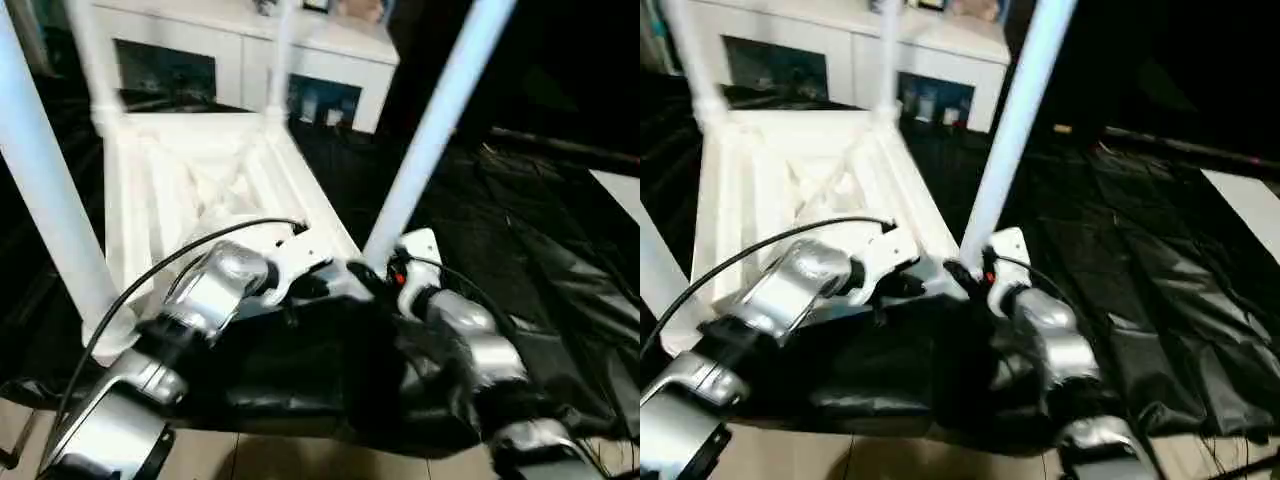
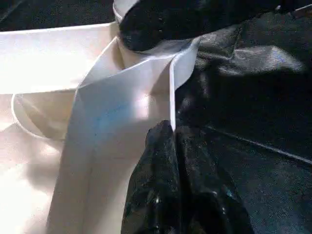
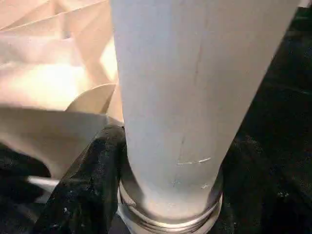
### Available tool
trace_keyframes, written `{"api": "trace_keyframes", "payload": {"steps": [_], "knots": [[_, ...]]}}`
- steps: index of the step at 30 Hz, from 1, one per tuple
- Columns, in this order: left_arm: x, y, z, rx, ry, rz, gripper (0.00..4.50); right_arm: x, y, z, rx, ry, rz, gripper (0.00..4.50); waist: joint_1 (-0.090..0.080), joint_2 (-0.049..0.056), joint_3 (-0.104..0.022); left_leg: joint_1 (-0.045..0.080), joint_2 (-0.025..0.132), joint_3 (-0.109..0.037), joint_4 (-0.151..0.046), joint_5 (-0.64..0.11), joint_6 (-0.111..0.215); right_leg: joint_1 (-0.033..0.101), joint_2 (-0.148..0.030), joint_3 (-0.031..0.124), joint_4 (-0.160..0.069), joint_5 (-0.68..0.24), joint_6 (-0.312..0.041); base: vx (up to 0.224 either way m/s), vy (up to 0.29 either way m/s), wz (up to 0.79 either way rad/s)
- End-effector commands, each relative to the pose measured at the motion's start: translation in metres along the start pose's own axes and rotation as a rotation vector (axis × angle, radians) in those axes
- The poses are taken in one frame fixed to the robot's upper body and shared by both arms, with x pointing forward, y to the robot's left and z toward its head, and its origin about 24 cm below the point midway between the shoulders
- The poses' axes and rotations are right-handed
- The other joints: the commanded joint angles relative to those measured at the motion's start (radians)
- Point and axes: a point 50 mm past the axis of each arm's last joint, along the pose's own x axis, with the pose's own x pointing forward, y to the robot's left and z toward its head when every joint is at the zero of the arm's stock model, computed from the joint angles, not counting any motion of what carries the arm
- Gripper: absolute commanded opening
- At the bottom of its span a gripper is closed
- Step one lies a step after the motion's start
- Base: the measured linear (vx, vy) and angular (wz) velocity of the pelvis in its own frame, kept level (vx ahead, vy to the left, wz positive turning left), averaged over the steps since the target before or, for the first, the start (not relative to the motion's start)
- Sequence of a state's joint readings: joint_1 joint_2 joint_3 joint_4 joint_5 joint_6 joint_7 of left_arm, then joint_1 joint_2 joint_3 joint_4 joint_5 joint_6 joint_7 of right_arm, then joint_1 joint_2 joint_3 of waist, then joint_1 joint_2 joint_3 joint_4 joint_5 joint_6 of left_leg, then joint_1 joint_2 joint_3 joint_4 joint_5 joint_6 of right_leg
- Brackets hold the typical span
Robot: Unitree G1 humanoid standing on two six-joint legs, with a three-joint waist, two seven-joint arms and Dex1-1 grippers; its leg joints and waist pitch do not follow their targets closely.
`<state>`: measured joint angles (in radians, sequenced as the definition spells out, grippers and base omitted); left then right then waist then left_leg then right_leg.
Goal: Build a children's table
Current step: Rotate leg to tighten
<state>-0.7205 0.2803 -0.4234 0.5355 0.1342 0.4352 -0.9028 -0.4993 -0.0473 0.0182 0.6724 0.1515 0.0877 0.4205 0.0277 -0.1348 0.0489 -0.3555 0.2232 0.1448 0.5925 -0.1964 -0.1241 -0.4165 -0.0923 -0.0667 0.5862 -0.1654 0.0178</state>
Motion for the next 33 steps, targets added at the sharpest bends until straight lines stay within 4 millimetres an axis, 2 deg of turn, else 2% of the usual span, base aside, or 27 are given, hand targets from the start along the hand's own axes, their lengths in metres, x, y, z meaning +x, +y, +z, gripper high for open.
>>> {"api": "trace_keyframes", "payload": {"steps": [1, 2, 3, 4, 5, 7, 9, 10, 11, 12, 13, 14, 15, 16, 18, 19, 20, 23, 25, 30, 31, 33], "knots": [[0.014, -0.012, -0.009, -0.004, 0.07, -0.041, 0.0, 0.007, 0.014, -0.009, 0.015, 0.057, 0.045, 2.54, -0.004, 0.031, -0.039, -0.006, -0.001, -0.002, -0.098, -0.446, -0.024, 0.035, -0.037, 0.013, -0.093, -0.56, -0.082, 0.0, 0.0, 0.0], [0.015, -0.011, -0.009, 0.001, 0.076, -0.044, 0.0, 0.009, 0.018, -0.007, 0.005, 0.052, 0.064, 2.54, -0.004, 0.034, -0.038, -0.001, -0.004, 0.002, -0.095, -0.452, -0.02, 0.03, -0.037, 0.016, -0.097, -0.544, -0.094, 0.0, 0.0, 0.0], [0.015, -0.011, -0.009, 0.002, 0.077, -0.045, 0.0, 0.009, 0.018, -0.007, 0.002, 0.051, 0.069, 2.54, -0.004, 0.034, -0.038, -0.001, -0.004, 0.002, -0.095, -0.452, -0.02, 0.03, -0.037, 0.016, -0.097, -0.544, -0.094, 0.0, 0.0, 0.0], [0.014, -0.011, -0.009, 0.008, 0.084, -0.053, 0.0, 0.009, 0.02, -0.005, -0.007, 0.043, 0.093, 2.54, -0.002, 0.039, -0.034, 0.003, -0.002, 0.002, -0.098, -0.46, -0.018, 0.029, -0.037, 0.016, -0.097, -0.536, -0.108, 0.0, 0.0, 0.0], [0.014, -0.011, -0.009, 0.009, 0.086, -0.056, 0.0, 0.008, 0.02, -0.005, -0.009, 0.041, 0.1, 2.54, -0.001, 0.045, -0.035, 0.004, -0.002, 0.001, -0.099, -0.46, -0.019, 0.03, -0.037, 0.017, -0.095, -0.528, -0.112, 0.0, 0.0, 0.0], [0.012, -0.01, -0.013, 0.026, 0.105, -0.08, 0.0, 0.001, 0.018, -0.001, -0.011, 0.009, 0.169, 2.54, 0.0, 0.045, -0.032, 0.004, -0.001, 0.004, -0.1, -0.459, -0.013, 0.03, -0.036, 0.019, -0.094, -0.504, -0.124, 0.0, 0.0, 0.0], [0.009, -0.011, -0.017, 0.036, 0.118, -0.105, 0.0, -0.008, 0.012, 0.002, -0.026, -0.003, 0.211, 3.1, 0.004, 0.048, -0.032, 0.003, 0.001, 0.007, -0.102, -0.435, -0.004, 0.034, -0.035, 0.024, -0.09, -0.455, -0.142, 0.0, 0.0, 0.0], [0.008, -0.011, -0.018, 0.037, 0.118, -0.113, 0.0, -0.011, 0.01, 0.003, -0.034, 0.0, 0.226, 3.24, 0.005, 0.048, -0.032, 0.002, 0.002, 0.008, -0.103, -0.43, -0.002, 0.036, -0.035, 0.025, -0.088, -0.445, -0.145, 0.0, 0.0, 0.0], [0.006, -0.011, -0.018, 0.043, 0.122, -0.123, 0.0, -0.013, 0.009, 0.003, -0.048, 0.003, 0.241, 3.26, 0.01, 0.048, -0.032, 0.008, 0.003, 0.012, -0.1, -0.426, 0.003, 0.03, -0.036, 0.028, -0.087, -0.433, -0.155, 0.0, 0.0, 0.0], [0.003, -0.012, -0.02, 0.061, 0.131, -0.158, 0.0, -0.022, 0.005, 0.005, -0.093, 0.016, 0.29, 3.33, 0.008, 0.051, -0.031, 0.008, 0.001, 0.012, -0.101, -0.421, 0.003, 0.03, -0.036, 0.029, -0.087, -0.433, -0.157, 0.0, 0.0, 0.0], [0.0, -0.013, -0.021, 0.069, 0.134, -0.175, 0.0, -0.028, 0.002, 0.006, -0.116, 0.026, 0.321, 3.42, 0.01, 0.046, -0.032, 0.002, 0.003, 0.013, -0.101, -0.392, 0.012, 0.04, -0.034, 0.029, -0.084, -0.412, -0.157, 0.0, 0.0, 0.0], [-0.004, -0.014, -0.021, 0.096, 0.13, -0.21, 0.0, -0.04, -0.005, 0.009, -0.173, 0.043, 0.368, 3.51, 0.017, 0.042, -0.034, 0.002, 0.003, 0.017, -0.099, -0.344, 0.025, 0.044, -0.033, 0.032, -0.08, -0.373, -0.163, 0.0, 0.0, 0.0], [-0.004, -0.014, -0.021, 0.098, 0.129, -0.212, 0.0, -0.041, -0.005, 0.009, -0.177, 0.044, 0.371, 3.59, 0.017, 0.042, -0.034, 0.002, 0.003, 0.017, -0.099, -0.344, 0.025, 0.044, -0.033, 0.032, -0.08, -0.373, -0.163, 0.0, 0.0, 0.0], [-0.007, -0.014, -0.021, 0.107, 0.13, -0.23, 0.0, -0.049, -0.009, 0.01, -0.2, 0.058, 0.402, 3.59, 0.02, 0.044, -0.033, 0.003, 0.004, 0.025, -0.098, -0.304, 0.042, 0.04, -0.034, 0.036, -0.077, -0.354, -0.176, 0.053, -0.03, 0.09], [-0.012, -0.015, -0.023, 0.124, 0.133, -0.258, 0.0, -0.059, -0.013, 0.01, -0.225, 0.084, 0.45, 3.59, 0.027, 0.043, -0.039, 0.002, 0.006, 0.026, -0.096, -0.26, 0.044, 0.047, -0.037, 0.035, -0.073, -0.338, -0.182, 0.058, -0.029, 0.07], [-0.013, -0.015, -0.023, 0.127, 0.134, -0.264, 0.0, -0.061, -0.014, 0.01, -0.231, 0.091, 0.461, 3.59, 0.033, 0.042, -0.043, 0.001, 0.007, 0.028, -0.094, -0.206, 0.048, 0.05, -0.036, 0.035, -0.065, -0.277, -0.194, 0.064, -0.026, 0.03], [-0.017, -0.017, -0.024, 0.153, 0.13, -0.288, 0.0, -0.072, -0.017, 0.007, -0.253, 0.135, 0.517, 3.59, 0.038, 0.042, -0.045, 0.002, 0.008, 0.029, -0.093, -0.163, 0.053, 0.053, -0.034, 0.035, -0.058, -0.214, -0.211, 0.064, -0.026, 0.03], [-0.023, -0.019, -0.024, 0.175, 0.111, -0.32, 0.0, -0.078, -0.018, 0.005, -0.28, 0.166, 0.55, 3.59, 0.041, 0.041, -0.048, -0.001, 0.005, 0.032, -0.087, -0.09, 0.066, 0.06, -0.031, 0.034, -0.04, -0.094, -0.246, 0.02, -0.004, 0.01], [-0.027, -0.021, -0.024, 0.182, 0.106, -0.347, 0.0, -0.077, -0.018, 0.004, -0.305, 0.172, 0.547, 3.59, 0.039, 0.045, -0.045, -0.003, 0.004, 0.032, -0.089, -0.112, 0.057, 0.059, -0.031, 0.035, -0.04, -0.11, -0.25, 0.0, 0.0, 0.0], [-0.032, -0.025, -0.026, 0.197, 0.105, -0.374, 0.0, -0.069, -0.016, 0.005, -0.339, 0.163, 0.524, 3.59, 0.035, 0.045, -0.046, 0.001, 0.005, 0.032, -0.09, -0.159, 0.036, 0.057, -0.032, 0.036, -0.042, -0.163, -0.241, 0.0, 0.0, 0.0], [-0.033, -0.026, -0.026, 0.2, 0.104, -0.375, 0.0, -0.065, -0.014, 0.005, -0.341, 0.155, 0.518, 3.59, 0.035, 0.038, -0.045, 0.002, 0.005, 0.033, -0.09, -0.165, 0.034, 0.056, -0.032, 0.037, -0.042, -0.18, -0.236, 0.0, 0.0, 0.0], [-0.033, -0.027, -0.026, 0.203, 0.103, -0.378, 0.0, -0.063, -0.012, 0.005, -0.337, 0.15, 0.516, 3.59, 0.034, 0.043, -0.045, 0.004, 0.006, 0.033, -0.091, -0.17, 0.028, 0.053, -0.032, 0.037, -0.043, -0.194, -0.23, 0.0, 0.0, 0.0]]}}
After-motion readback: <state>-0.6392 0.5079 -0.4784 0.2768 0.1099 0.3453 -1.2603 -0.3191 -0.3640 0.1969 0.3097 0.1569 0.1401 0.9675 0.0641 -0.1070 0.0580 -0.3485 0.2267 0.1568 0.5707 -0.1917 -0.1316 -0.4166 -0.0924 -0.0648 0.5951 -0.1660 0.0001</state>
